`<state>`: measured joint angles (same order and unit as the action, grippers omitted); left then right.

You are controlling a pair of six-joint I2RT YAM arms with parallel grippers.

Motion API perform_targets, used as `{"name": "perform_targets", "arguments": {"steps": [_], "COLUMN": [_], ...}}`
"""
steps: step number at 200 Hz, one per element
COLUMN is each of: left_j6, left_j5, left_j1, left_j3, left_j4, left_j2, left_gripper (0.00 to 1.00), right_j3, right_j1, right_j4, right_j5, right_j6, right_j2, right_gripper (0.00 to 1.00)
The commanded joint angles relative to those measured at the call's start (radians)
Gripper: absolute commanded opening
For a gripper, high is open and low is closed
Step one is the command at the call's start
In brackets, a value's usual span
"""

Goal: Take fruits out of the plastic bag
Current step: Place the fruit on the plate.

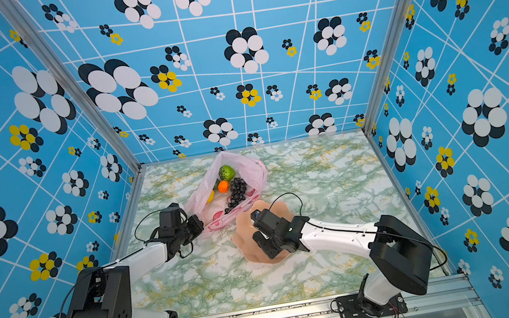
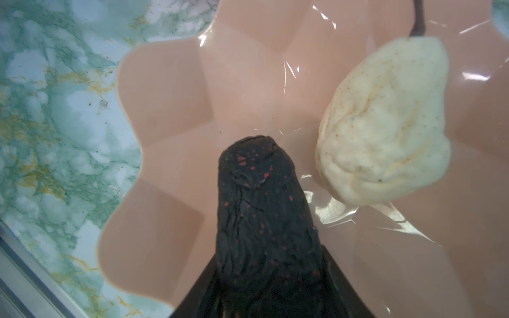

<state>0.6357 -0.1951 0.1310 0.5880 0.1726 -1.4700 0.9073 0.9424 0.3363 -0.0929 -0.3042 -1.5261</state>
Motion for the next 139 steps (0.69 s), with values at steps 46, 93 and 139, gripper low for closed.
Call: {"name": "perform_targets", "arguments": {"steps": [46,93,139], "left_j6": [-0.004,-0.005,-0.006], "left_j5": [-0.008,-0.008,-0.009], "left_j1": [-0.002,-0.002,-0.002], "left_j3": [0.002,0.003,0.003], "left_j4": [-0.004,-0.003,-0.002], "left_j2": [-0.009,-0.011,-0.014], "left_gripper": [0.00,0.00,0.00], "right_j3": [0.003,0.004,0.009], "right_j1": [0.008,0.006,0.007], "right_j4": [-0.063,-0.064,-0.047], "right_j5": [-0.074,-0.077,-0.068], "right_j6": [-0.038,-0.035,-0.027], "right_j2": [-0.074,-0.074,-0.060], "right_gripper": [0.38,0.48,0.59]}}
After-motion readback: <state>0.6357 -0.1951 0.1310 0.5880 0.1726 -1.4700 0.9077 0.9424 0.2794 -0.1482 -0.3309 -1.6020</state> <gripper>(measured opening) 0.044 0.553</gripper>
